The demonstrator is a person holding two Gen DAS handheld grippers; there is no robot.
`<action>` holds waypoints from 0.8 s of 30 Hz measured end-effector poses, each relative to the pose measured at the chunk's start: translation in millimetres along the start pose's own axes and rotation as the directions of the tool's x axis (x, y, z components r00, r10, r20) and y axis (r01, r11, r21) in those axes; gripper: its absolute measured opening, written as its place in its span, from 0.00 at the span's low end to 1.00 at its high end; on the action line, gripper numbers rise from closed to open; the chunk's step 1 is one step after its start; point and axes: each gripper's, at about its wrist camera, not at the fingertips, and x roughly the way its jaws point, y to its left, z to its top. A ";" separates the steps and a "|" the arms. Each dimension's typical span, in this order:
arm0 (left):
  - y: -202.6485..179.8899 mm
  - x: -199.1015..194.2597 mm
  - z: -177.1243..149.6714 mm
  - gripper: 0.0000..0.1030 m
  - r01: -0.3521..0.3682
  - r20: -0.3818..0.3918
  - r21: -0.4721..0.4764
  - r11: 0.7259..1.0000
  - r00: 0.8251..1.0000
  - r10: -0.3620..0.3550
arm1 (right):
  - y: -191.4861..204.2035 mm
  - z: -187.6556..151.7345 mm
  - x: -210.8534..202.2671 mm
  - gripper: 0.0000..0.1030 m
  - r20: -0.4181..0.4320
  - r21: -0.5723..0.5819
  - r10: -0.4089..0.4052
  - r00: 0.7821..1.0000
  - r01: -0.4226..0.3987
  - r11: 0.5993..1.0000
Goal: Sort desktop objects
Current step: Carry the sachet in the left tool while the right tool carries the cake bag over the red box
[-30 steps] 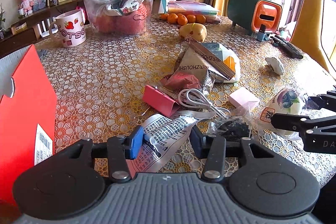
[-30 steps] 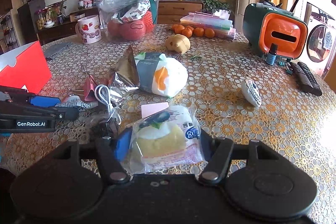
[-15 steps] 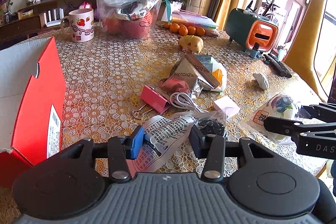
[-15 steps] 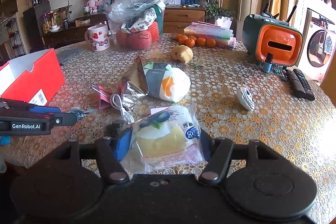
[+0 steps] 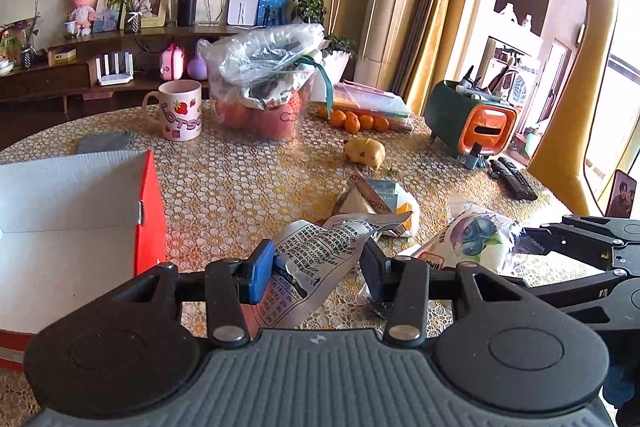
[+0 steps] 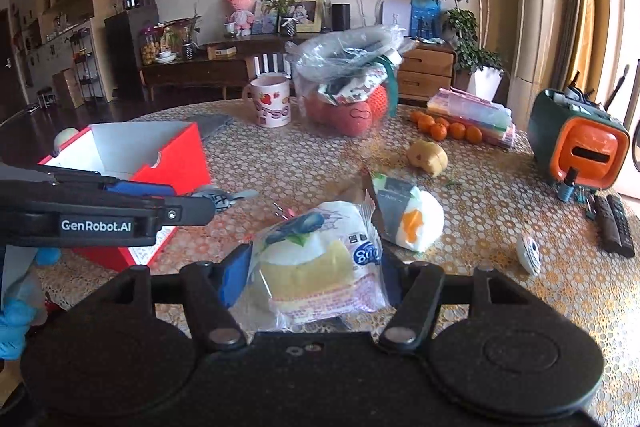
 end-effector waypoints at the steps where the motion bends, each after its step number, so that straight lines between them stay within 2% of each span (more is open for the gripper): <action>1: 3.5 -4.2 2.7 0.44 -0.005 0.008 -0.003 1.000 1.000 0.005 | 4.9 4.0 -0.9 0.63 0.007 -0.008 0.014 1.000 -0.014 1.000; 12: 62.3 -42.9 26.4 0.44 -0.109 0.075 -0.028 0.994 0.991 0.111 | 61.8 51.4 7.9 0.63 0.036 -0.091 0.151 0.988 -0.147 0.985; 24: 141.4 -60.9 26.9 0.44 -0.244 0.068 -0.056 0.968 0.966 0.248 | 140.5 87.2 49.1 0.63 -0.004 -0.199 0.252 0.968 -0.248 0.948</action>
